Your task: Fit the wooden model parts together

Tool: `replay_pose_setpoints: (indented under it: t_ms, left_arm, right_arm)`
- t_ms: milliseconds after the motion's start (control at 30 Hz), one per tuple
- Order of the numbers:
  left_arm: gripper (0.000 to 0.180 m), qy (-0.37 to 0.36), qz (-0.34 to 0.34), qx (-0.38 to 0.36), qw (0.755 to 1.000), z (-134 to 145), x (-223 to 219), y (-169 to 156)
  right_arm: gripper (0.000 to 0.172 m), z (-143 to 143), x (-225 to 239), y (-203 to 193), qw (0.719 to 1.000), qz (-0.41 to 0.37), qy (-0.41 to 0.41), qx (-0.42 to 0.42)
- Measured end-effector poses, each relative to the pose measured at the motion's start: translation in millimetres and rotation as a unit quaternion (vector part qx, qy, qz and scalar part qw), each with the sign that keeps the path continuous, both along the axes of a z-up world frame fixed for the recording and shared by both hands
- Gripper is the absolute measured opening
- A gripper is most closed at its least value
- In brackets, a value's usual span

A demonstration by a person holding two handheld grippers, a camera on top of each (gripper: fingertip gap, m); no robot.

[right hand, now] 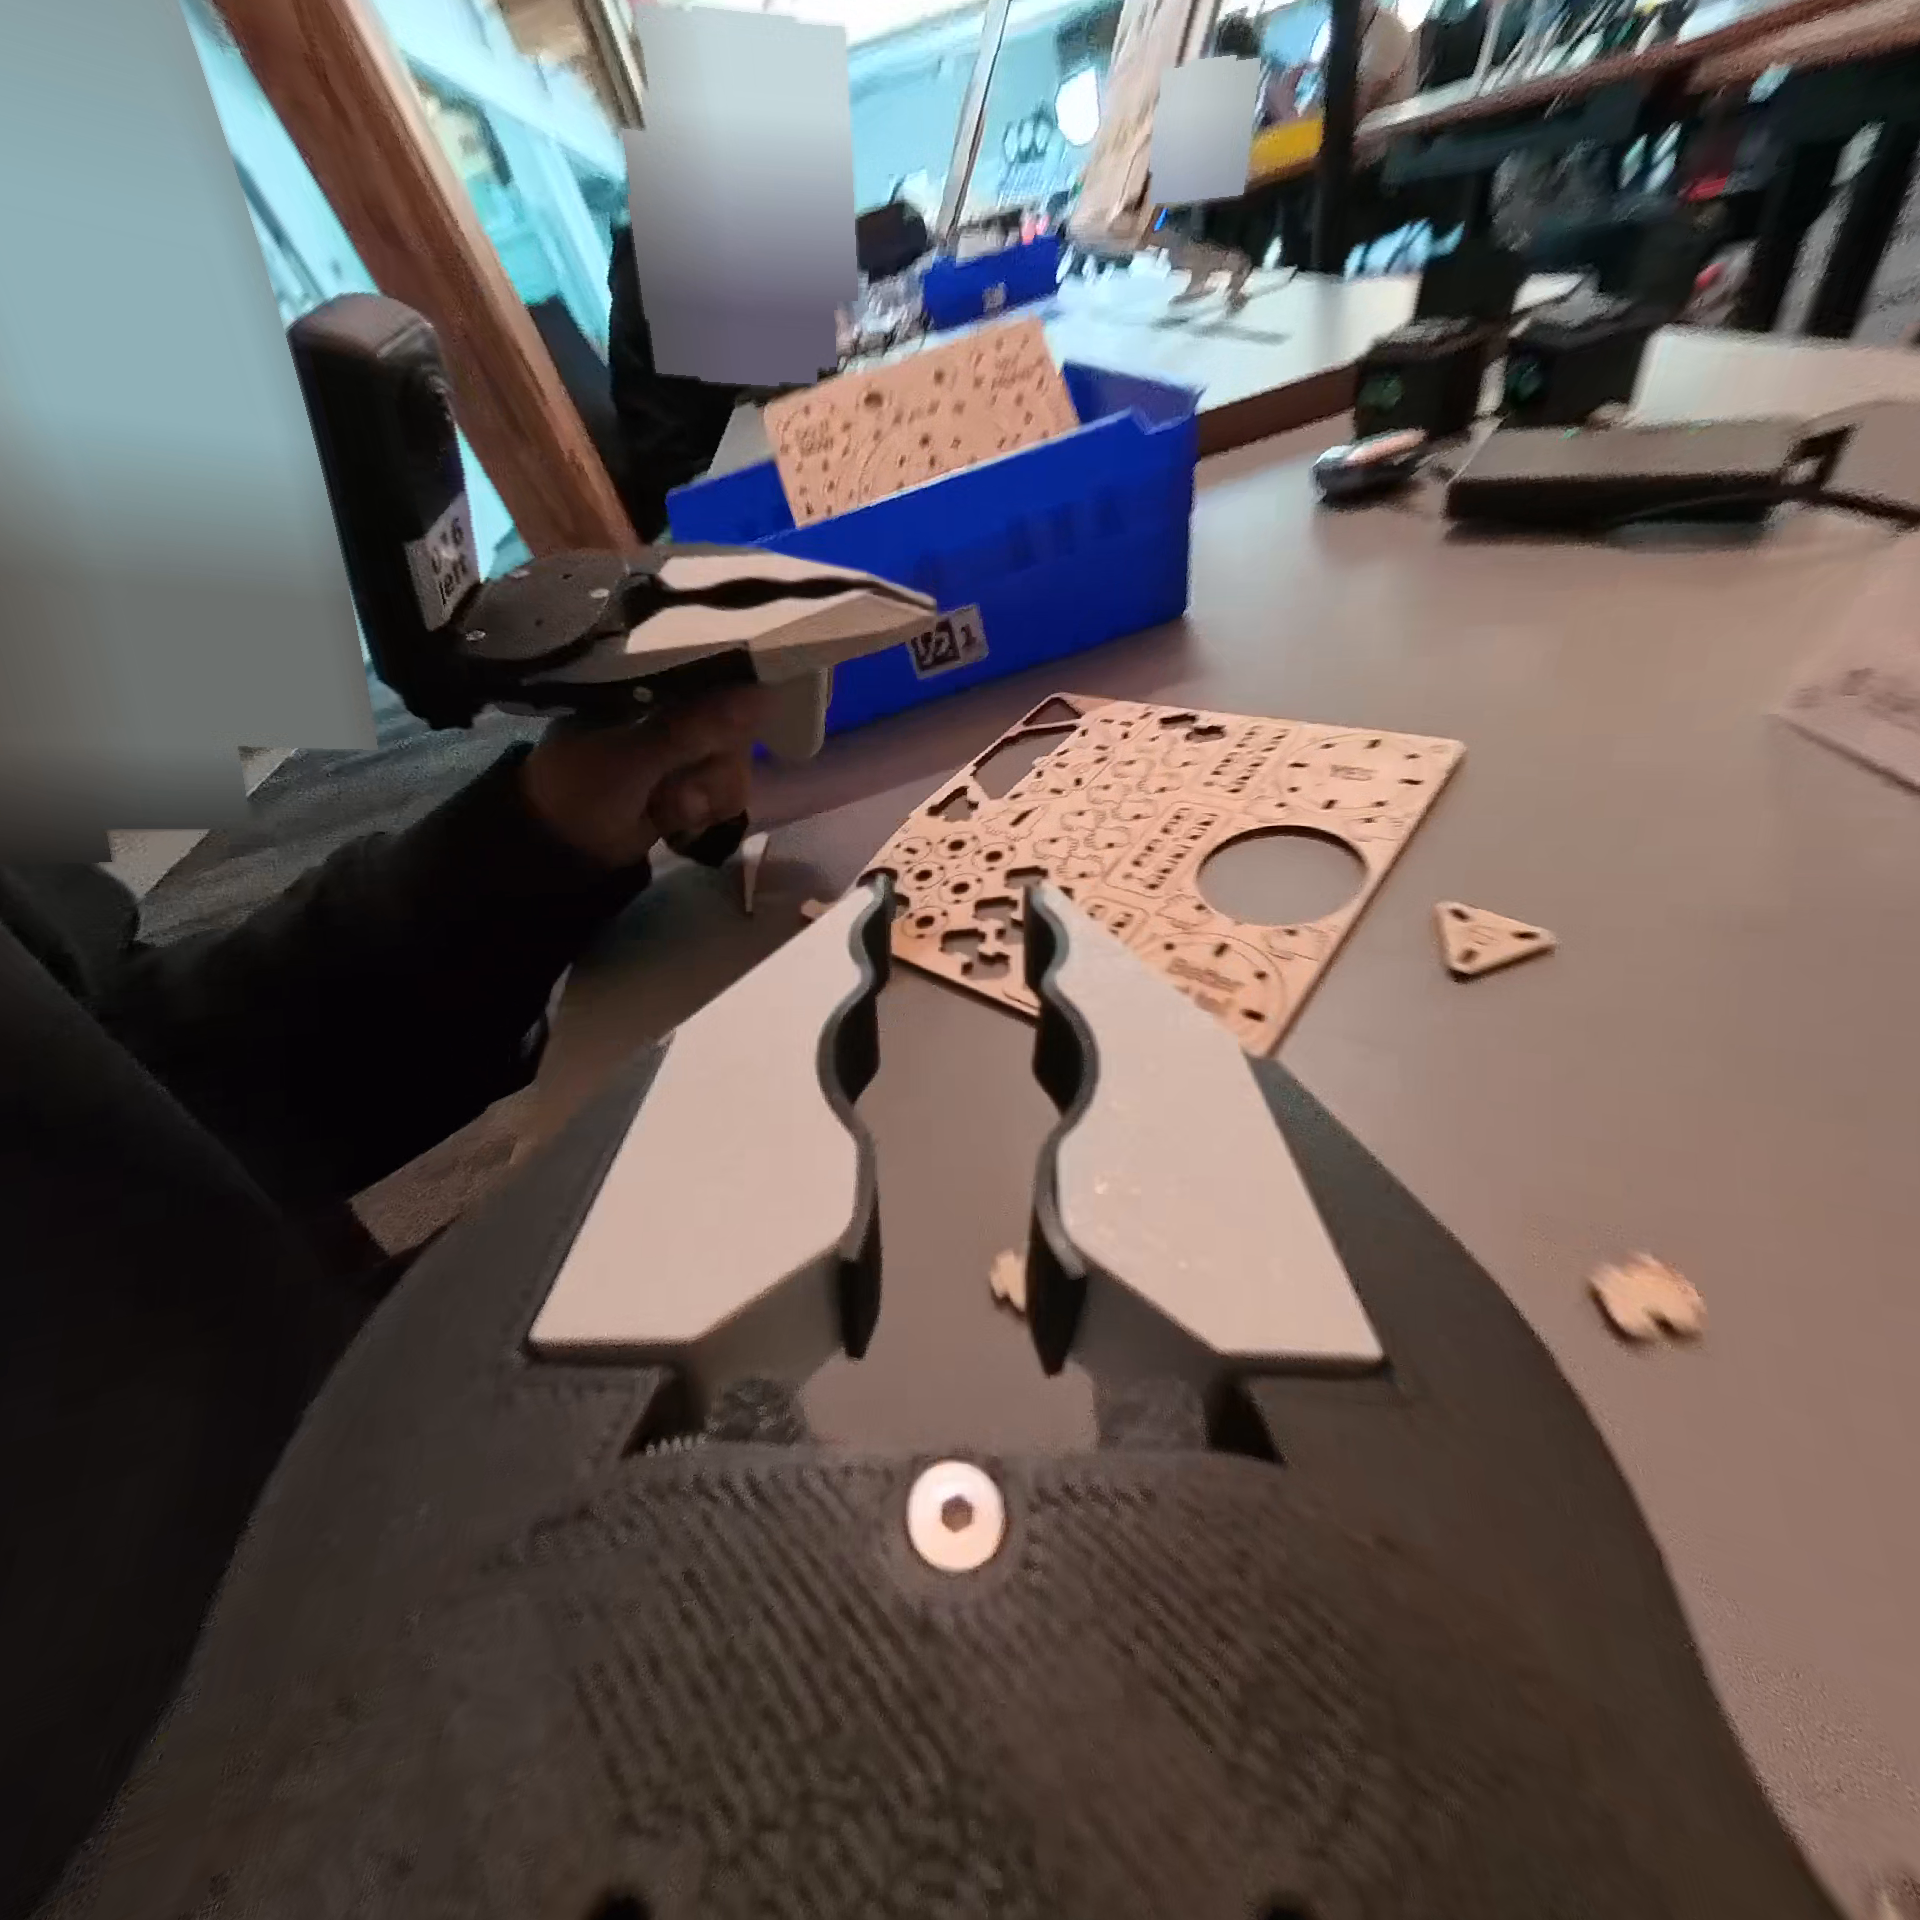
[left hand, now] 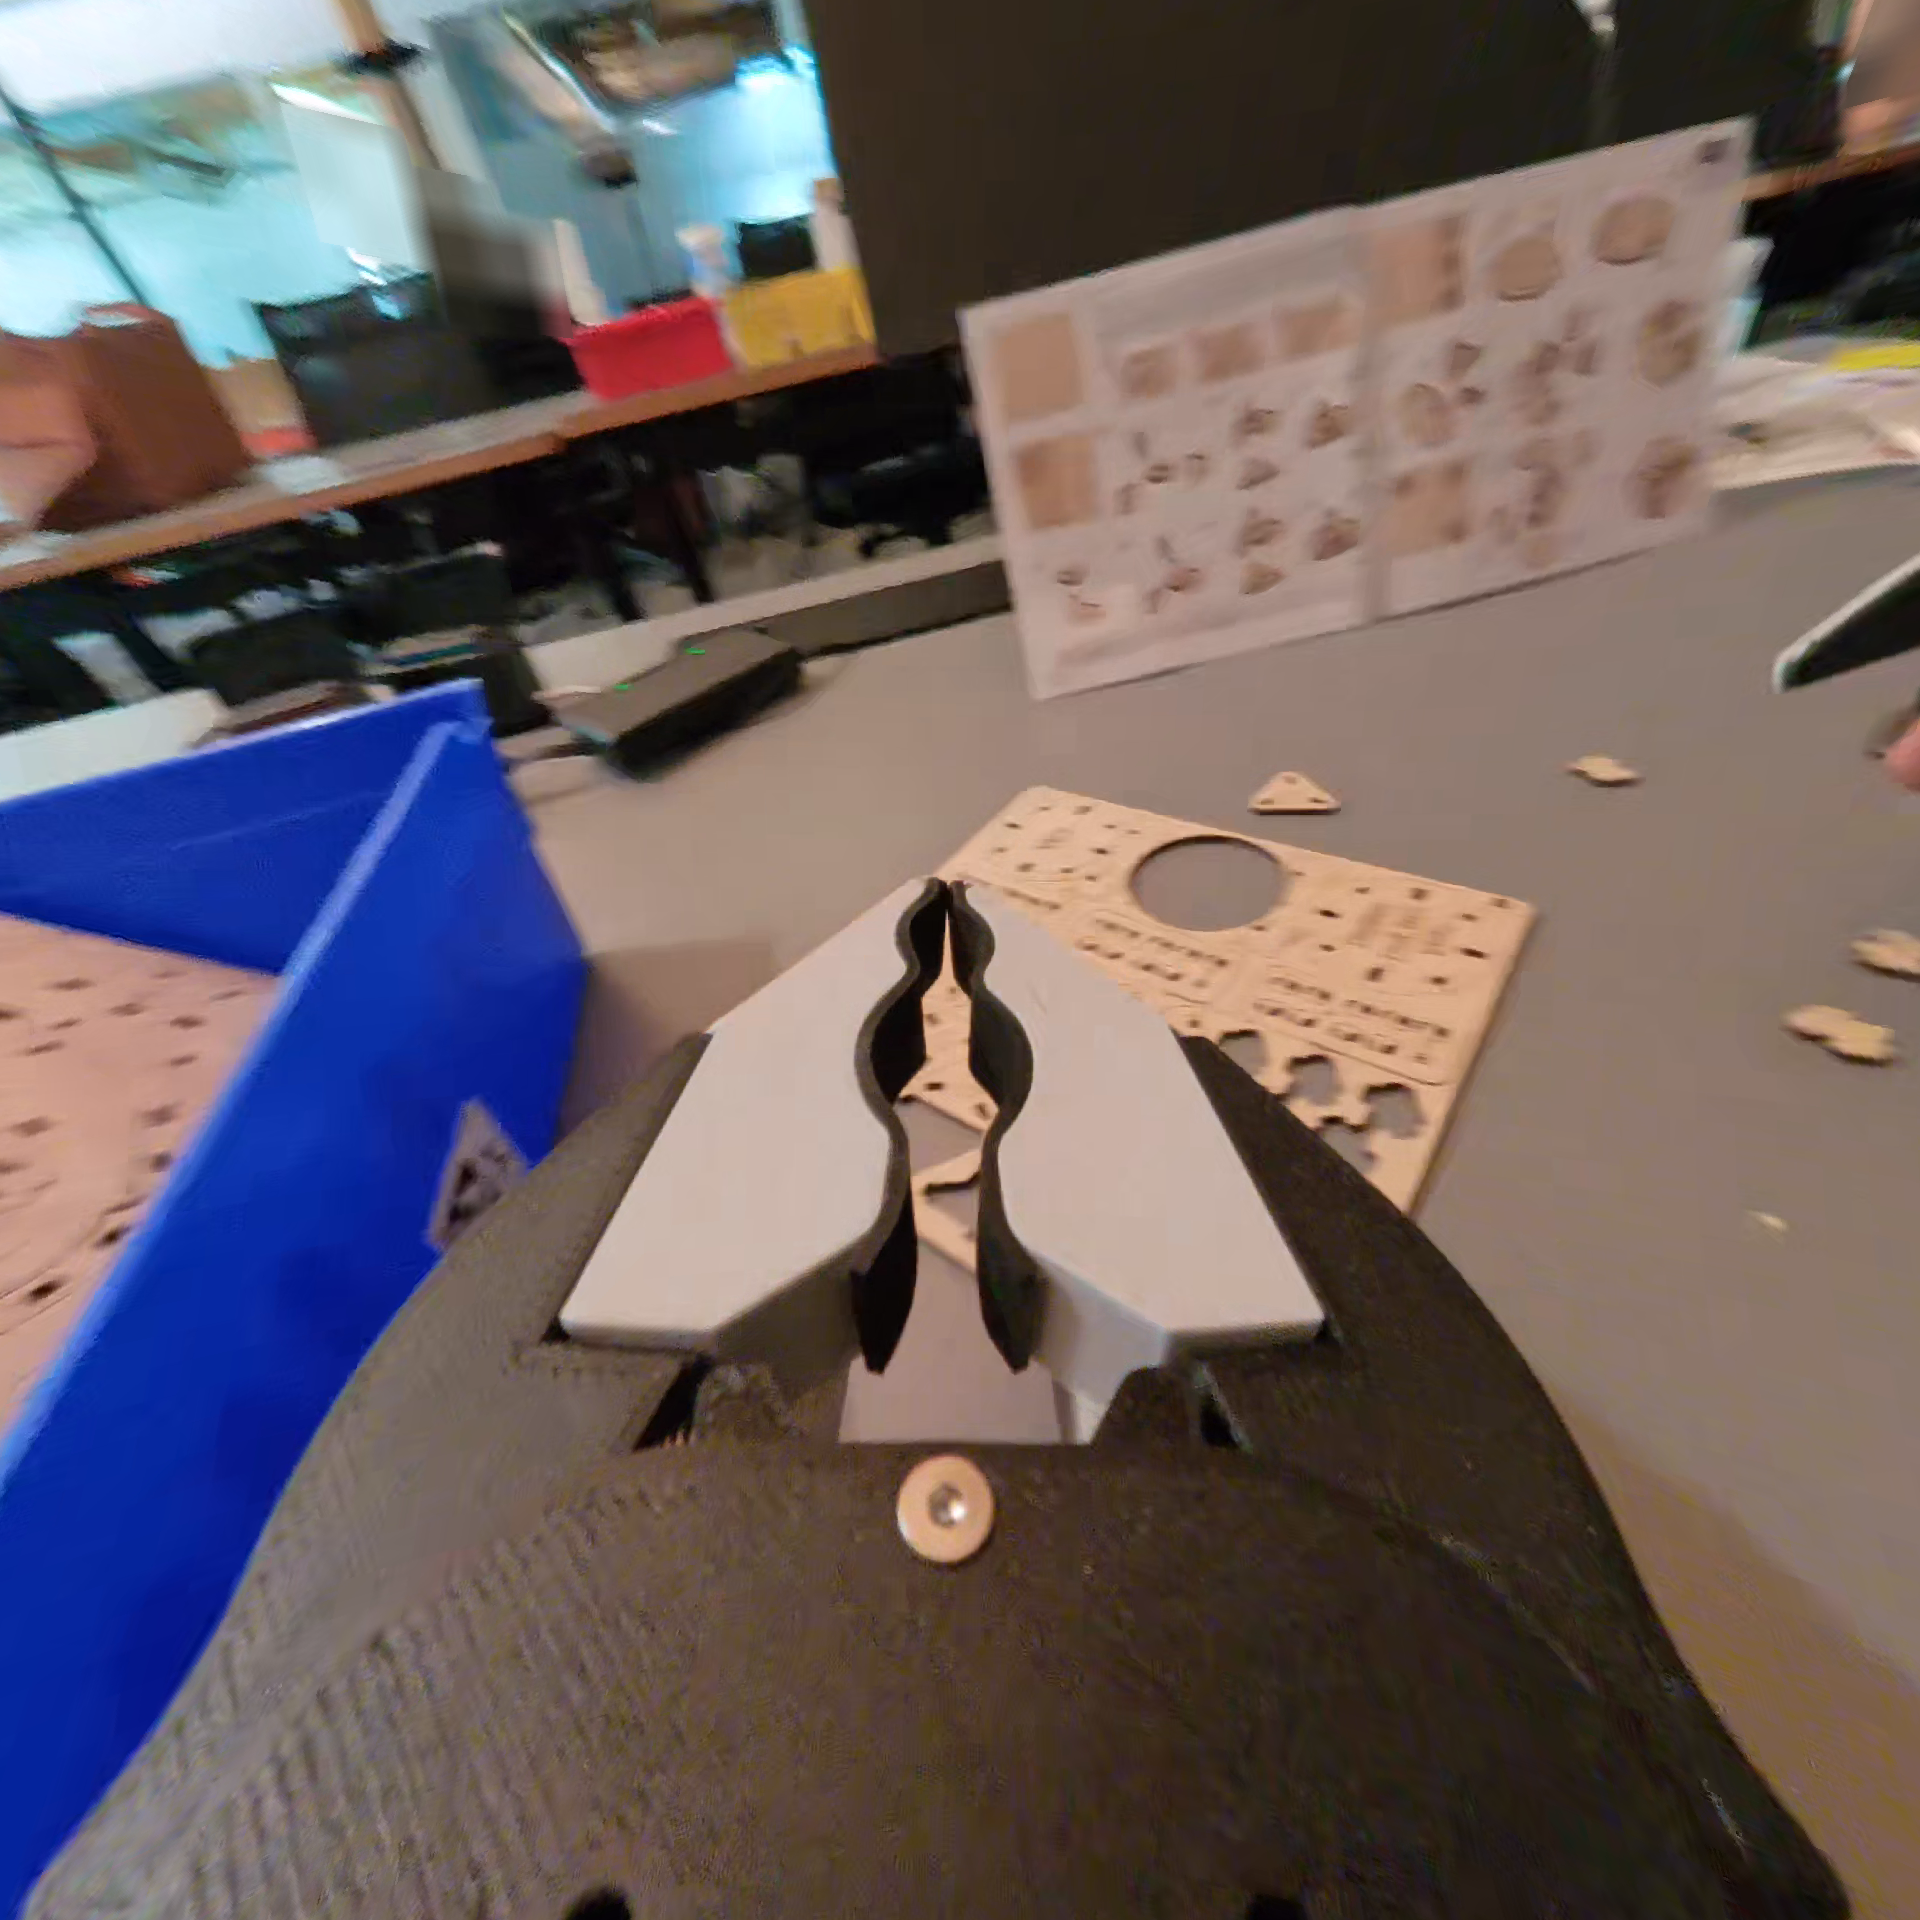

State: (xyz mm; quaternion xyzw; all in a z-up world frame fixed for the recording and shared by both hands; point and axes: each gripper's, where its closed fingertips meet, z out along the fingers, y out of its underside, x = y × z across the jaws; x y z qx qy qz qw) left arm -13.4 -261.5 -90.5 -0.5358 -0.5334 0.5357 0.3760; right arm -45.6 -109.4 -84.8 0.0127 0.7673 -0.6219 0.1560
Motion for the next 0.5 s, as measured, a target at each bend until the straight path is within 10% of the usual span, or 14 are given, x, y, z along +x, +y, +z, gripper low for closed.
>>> replay_pose_setpoints:
  t_ms: [500]
  left_arm:
    - [0.000, 0.118, -0.003, 0.079, 0.990, 26, 22, -19]
  right_arm:
    - [0.082, -95, -31, -104, 0.946, -0.006, 0.159, 0.283]
